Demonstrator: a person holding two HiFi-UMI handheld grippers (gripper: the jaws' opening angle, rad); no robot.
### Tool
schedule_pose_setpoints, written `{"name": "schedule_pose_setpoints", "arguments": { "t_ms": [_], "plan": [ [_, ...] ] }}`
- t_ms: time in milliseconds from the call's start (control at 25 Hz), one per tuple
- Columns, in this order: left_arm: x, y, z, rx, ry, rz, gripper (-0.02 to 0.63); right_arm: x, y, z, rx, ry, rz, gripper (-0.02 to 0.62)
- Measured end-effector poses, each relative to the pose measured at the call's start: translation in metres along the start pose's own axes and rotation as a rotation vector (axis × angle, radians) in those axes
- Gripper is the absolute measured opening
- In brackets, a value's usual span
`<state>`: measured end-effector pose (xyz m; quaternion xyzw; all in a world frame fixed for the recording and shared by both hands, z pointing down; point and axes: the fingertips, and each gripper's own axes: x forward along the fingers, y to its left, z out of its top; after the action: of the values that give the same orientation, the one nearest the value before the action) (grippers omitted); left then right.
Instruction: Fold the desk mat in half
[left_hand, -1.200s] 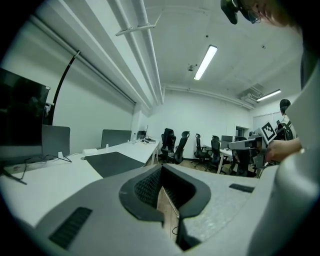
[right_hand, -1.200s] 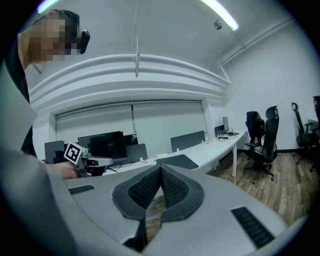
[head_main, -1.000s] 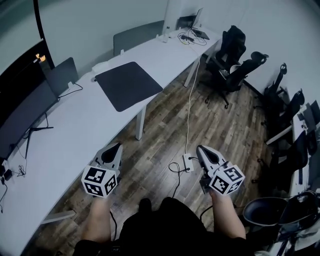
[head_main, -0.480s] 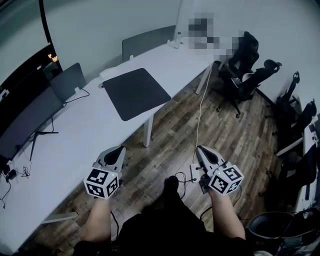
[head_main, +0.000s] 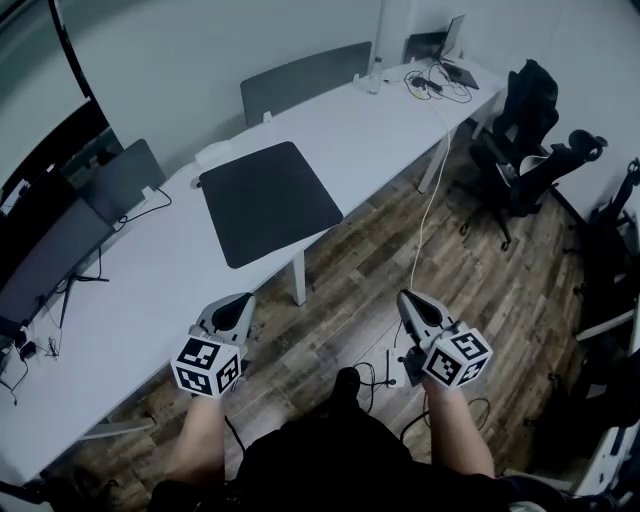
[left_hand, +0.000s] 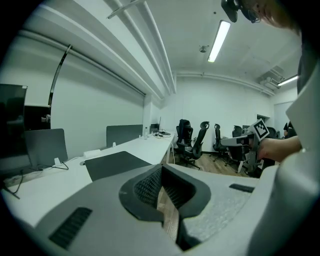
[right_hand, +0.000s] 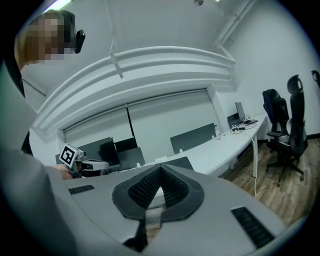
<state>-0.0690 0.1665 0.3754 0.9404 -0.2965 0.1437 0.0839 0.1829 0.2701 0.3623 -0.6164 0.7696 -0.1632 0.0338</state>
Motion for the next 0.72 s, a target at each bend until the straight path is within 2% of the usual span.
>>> {"name": "schedule_pose_setpoints", "arguments": {
  "t_ms": [160,360,720],
  "plan": [
    [0.046,-0.006,0.015,-0.004,0.021,0.050,0.000,0.022,-0.056,0.016,-0.002,0.021,0.044,0.003],
    [0.082,-0.011,0.023,-0.009,0.048,0.110,0.000,0.042,-0.101,0.023,0.009,0.051,0.096,0.002],
    [0.109,0.008,0.021,-0.025,0.088,0.175,0.000,0.091,-0.122,0.015,-0.009,0.121,0.162,0.003]
  ]
}}
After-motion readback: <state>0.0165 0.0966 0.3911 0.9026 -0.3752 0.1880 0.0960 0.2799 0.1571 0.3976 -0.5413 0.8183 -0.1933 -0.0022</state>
